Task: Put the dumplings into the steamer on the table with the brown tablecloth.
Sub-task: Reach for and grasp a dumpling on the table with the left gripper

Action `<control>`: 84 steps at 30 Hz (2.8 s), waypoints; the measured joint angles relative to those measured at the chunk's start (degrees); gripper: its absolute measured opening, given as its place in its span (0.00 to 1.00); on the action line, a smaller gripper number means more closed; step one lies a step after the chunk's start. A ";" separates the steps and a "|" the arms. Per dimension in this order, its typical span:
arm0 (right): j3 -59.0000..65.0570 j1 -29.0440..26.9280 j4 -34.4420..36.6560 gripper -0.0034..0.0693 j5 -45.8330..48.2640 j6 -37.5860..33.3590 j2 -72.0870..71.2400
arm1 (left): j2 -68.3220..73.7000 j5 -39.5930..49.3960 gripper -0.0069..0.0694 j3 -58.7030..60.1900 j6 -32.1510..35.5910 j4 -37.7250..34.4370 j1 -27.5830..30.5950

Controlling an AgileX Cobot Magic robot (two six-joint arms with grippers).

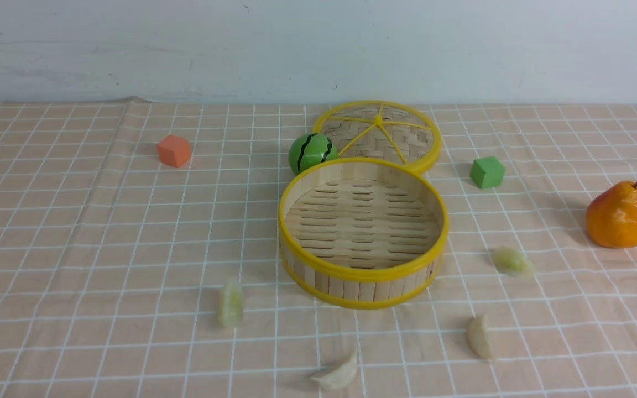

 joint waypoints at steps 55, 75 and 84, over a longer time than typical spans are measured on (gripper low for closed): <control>0.00 0.00 12.54 0.38 0.14 4.38 0.00 | 0.00 -3.37 0.40 0.05 -24.01 -32.92 0.00; -1.17 0.00 49.48 0.37 2.80 10.58 0.00 | 2.23 3.96 0.30 -15.78 0.80 -53.24 0.00; -22.61 0.00 38.50 0.03 9.17 -11.61 21.51 | 28.95 20.84 0.07 -35.76 9.00 -33.30 -0.08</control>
